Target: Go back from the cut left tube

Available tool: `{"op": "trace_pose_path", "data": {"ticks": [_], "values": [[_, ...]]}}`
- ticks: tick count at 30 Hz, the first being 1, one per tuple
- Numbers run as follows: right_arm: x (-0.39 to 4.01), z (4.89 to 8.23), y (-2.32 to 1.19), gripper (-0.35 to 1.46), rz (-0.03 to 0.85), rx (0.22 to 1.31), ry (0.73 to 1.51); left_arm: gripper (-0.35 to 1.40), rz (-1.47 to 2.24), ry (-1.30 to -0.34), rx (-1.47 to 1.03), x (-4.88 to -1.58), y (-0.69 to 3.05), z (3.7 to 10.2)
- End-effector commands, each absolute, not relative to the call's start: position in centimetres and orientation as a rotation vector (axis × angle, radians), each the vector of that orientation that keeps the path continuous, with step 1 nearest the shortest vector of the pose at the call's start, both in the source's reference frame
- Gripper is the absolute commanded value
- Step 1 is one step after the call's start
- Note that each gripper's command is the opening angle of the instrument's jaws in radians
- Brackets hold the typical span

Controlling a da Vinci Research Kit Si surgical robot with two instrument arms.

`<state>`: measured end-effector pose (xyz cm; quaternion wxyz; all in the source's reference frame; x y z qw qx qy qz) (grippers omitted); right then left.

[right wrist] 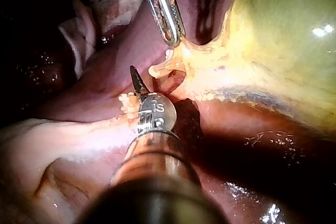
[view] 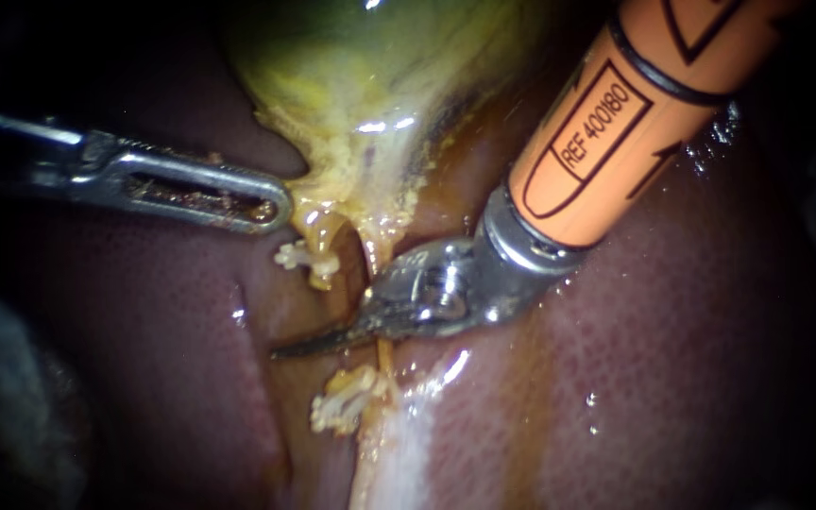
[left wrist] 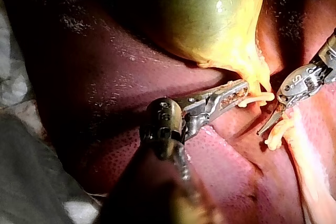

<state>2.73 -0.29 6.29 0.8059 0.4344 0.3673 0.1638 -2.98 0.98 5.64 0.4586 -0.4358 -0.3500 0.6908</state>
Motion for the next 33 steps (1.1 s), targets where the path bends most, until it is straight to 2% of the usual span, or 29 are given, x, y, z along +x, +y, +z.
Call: {"op": "trace_pose_path", "data": {"ticks": [1,3,4,7,9,16,20,22,25,29,33], "values": [[2.73,6.29,-0.29,-0.35,0.351,0.929,0.787,-0.35,1.702,-0.862,-1.074,-2.98,0.98,5.64],[2.73,6.28,-0.3,-0.35,0.353,0.924,0.789,-0.35,1.702,-0.862,-1.074,-2.98,0.98,5.64],[2.73,6.27,-0.3,0.05,0.366,0.907,0.797,-0.35,1.702,-0.862,-1.074,-2.98,0.98,5.64],[2.74,6.22,-0.34,0.78,0.422,0.832,0.83,-0.35,1.702,-0.862,-1.074,-2.98,0.98,5.64],[2.75,6.2,-0.36,0.98,0.44,0.816,0.834,-0.35,1.702,-0.863,-1.074,-2.98,0.98,5.64],[2.74,6.18,-0.37,1.13,0.459,0.809,0.834,-0.35,1.702,-0.863,-1.074,-2.97,0.98,5.65],[2.68,6.16,-0.38,1.31,0.461,0.813,0.832,-0.35,1.702,-0.863,-1.074,-2.97,0.98,5.64],[2.59,6.11,-0.37,1.42,0.44,0.782,0.852,-0.35,1.702,-0.864,-1.074,-2.96,0.98,5.65],[2.41,5.99,-0.33,1.43,0.415,0.699,0.852,-0.35,1.703,-0.864,-1.074,-2.95,0.98,5.65],[2.15,5.8,-0.19,1.43,0.363,0.584,0.791,-0.35,1.703,-0.865,-1.074,-2.93,0.98,5.65],[1.86,5.63,0.02,1.43,0.312,0.487,0.669,-0.35,1.703,-0.865,-1.074,-2.93,0.98,5.65]]}}
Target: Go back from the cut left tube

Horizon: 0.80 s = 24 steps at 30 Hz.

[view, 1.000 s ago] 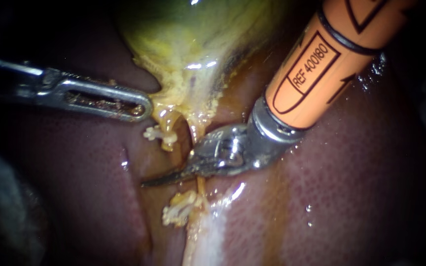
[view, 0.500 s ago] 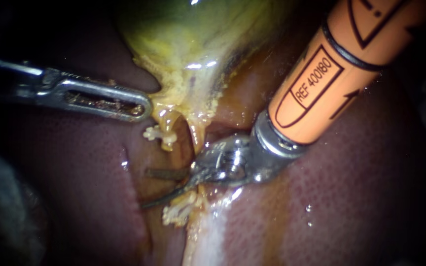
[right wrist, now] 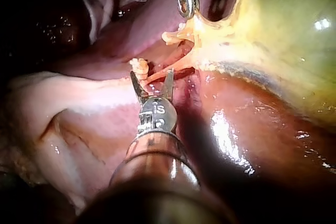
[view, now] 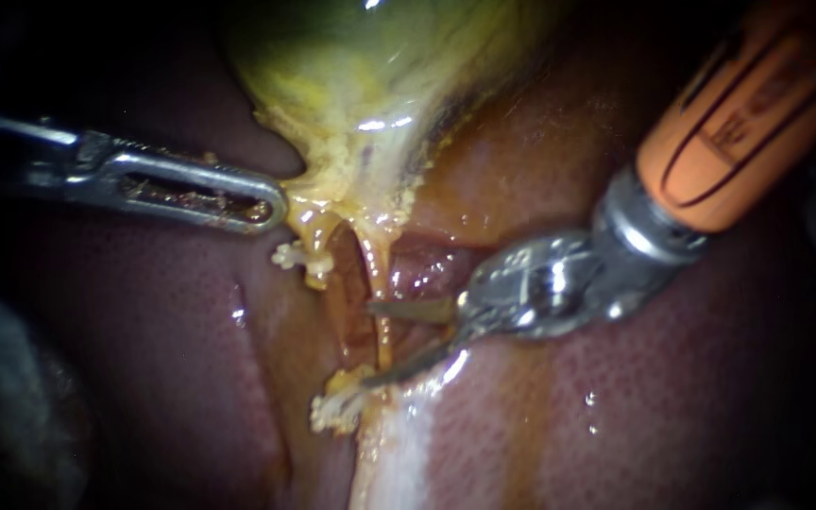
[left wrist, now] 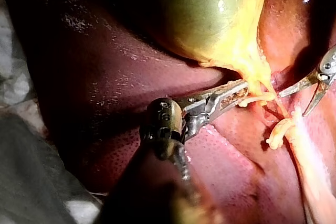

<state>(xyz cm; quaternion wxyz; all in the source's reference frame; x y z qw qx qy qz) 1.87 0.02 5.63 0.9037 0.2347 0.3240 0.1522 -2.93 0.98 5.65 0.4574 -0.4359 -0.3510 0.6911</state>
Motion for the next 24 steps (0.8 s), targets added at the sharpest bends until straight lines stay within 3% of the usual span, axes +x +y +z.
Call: {"op": "trace_pose_path", "data": {"ticks": [1,6,16,24], "values": [[1.81,5.6,0.05,1.43,0.307,0.471,0.649,-0.35,1.703,-0.865,-1.074,-2.93,0.98,5.65],[1.5,5.59,0.14,1.43,0.28,0.416,0.575,-0.35,1.703,-0.866,-1.074,-2.93,0.99,5.65],[1.01,5.63,0.17,1.43,0.302,0.369,0.548,-0.35,1.704,-0.865,-1.075,-2.93,0.98,5.66],[0.92,5.64,0.2,1.43,0.305,0.357,0.54,-0.35,1.707,-0.856,-1.077,-2.98,0.95,5.79]]}}
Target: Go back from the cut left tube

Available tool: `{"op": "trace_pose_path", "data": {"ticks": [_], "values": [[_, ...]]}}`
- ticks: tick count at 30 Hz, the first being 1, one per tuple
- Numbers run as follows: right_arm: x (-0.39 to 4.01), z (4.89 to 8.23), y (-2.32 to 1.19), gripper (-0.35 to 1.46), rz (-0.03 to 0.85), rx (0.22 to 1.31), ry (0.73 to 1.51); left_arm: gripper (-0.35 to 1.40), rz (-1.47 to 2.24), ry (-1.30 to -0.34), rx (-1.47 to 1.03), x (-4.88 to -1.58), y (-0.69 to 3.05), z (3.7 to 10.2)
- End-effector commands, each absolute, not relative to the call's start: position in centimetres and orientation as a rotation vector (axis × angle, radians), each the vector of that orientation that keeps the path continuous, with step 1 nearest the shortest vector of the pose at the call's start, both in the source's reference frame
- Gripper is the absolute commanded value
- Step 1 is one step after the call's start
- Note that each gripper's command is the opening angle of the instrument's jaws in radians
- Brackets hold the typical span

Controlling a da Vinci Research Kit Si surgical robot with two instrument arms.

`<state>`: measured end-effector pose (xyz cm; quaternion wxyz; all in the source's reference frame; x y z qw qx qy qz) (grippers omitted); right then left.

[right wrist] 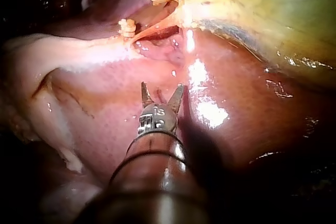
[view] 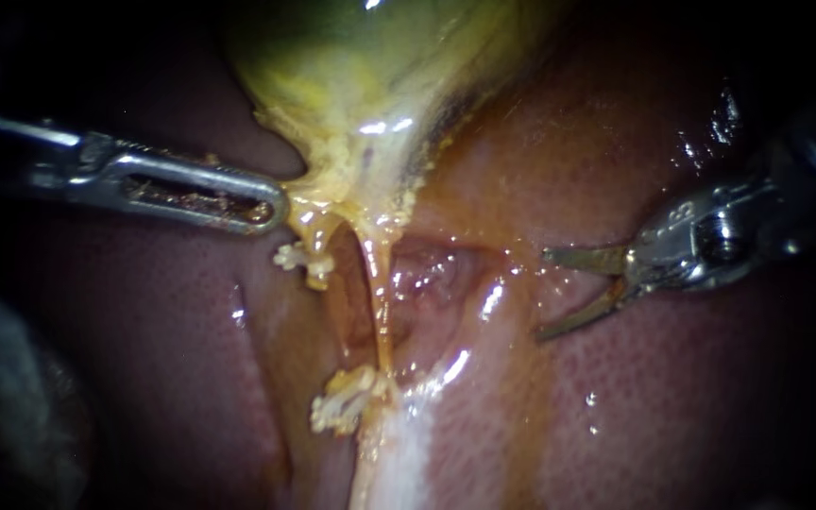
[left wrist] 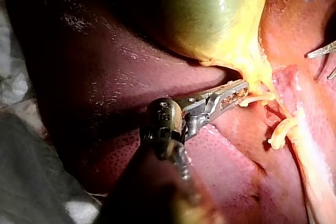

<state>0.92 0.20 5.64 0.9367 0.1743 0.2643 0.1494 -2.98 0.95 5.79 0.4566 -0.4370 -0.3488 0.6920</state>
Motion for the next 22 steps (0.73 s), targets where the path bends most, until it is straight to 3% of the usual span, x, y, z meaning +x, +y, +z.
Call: {"op": "trace_pose_path", "data": {"ticks": [1,11,22], "values": [[0.91,5.64,0.2,1.43,0.305,0.357,0.541,-0.35,1.708,-0.855,-1.078,-2.99,0.95,5.81],[0.89,5.62,0.23,1.43,0.294,0.357,0.543,-0.35,1.715,-0.847,-1.082,-3.18,0.89,6.05],[0.89,5.56,0.29,1.38,0.289,0.359,0.547,-0.35,1.716,-0.848,-1.083,-3.17,0.88,6.05]]}}
